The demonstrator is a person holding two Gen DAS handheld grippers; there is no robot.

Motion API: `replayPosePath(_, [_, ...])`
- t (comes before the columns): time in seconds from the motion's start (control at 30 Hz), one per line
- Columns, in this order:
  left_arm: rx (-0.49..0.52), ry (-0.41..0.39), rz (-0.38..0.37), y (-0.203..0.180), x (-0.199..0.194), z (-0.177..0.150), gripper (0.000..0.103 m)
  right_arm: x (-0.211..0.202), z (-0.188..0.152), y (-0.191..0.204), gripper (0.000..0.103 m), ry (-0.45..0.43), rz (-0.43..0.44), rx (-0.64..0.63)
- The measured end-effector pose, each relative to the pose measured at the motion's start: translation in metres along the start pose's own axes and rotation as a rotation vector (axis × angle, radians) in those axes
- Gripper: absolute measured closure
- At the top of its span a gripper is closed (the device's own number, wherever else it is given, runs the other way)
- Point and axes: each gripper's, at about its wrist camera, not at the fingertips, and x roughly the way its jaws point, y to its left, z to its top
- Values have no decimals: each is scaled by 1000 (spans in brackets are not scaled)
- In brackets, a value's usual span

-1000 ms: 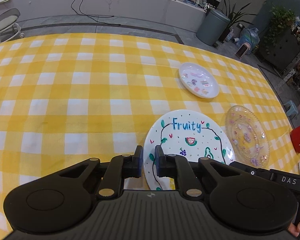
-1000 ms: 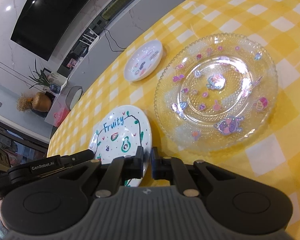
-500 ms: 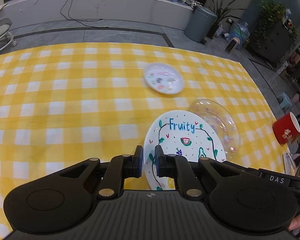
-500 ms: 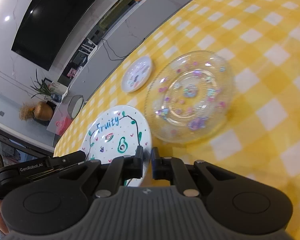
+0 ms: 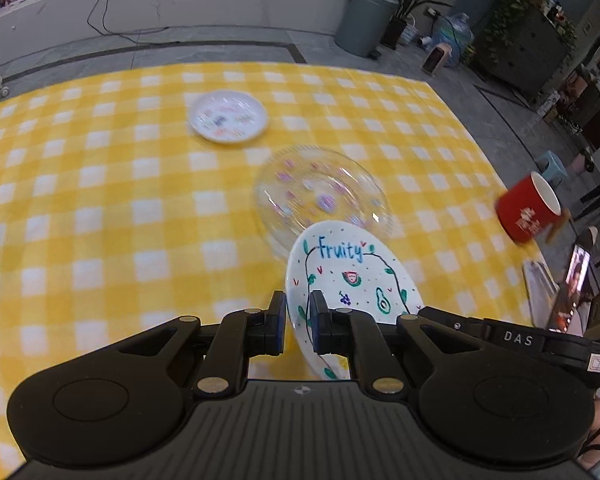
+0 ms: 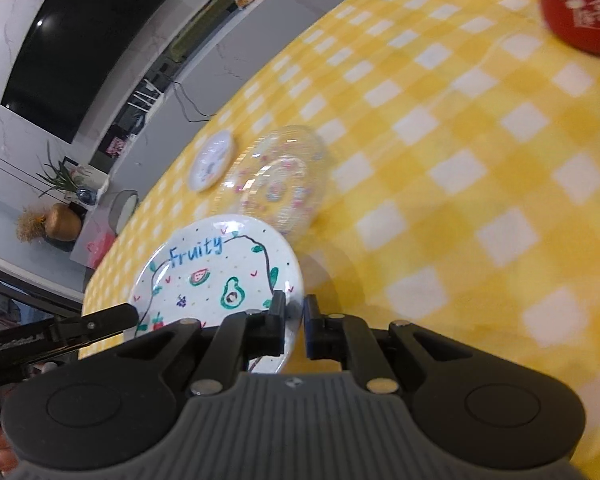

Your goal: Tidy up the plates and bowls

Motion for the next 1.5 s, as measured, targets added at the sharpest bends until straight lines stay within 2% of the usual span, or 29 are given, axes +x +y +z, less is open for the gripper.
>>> replayPosePath(0.2, [-25, 31, -14, -33, 7, -25, 90, -19, -4, -33, 97, 47, -52, 24])
replayPosePath(0.4, [-42, 59, 49, -57, 14, -52, 90, -29, -7, -54, 98, 59, -84, 47])
replayPosePath(0.8, [-166, 119, 147, -55, 41, -89, 90, -30, -9, -59, 98, 52, -83, 37])
replayPosePath(1.03, [-160, 99, 177, -63, 38, -92, 91, -30, -11, -57, 98, 54, -78, 26])
replayPosePath(1.07, [-153, 95, 175, -63, 38, -92, 99, -30, -11, -57, 98, 55, -76, 24])
replayPosePath(1.1, [-152, 103, 162, -63, 39, -92, 101, -29, -12, -56, 99, 64, -65, 26])
replayPosePath(1.2, [-169, 128, 174, -61, 44, -94, 101, -22, -16, -56, 100, 115, -13, 55])
replayPosePath(1.33, [-150, 101, 179, -61, 42, -95, 100, -18, -19, -48, 99, 102, -26, 18])
replayPosePath(1.5, [-129, 59, 162, -65, 32, -91, 96, -16, -17, -51, 99, 111, -11, 44])
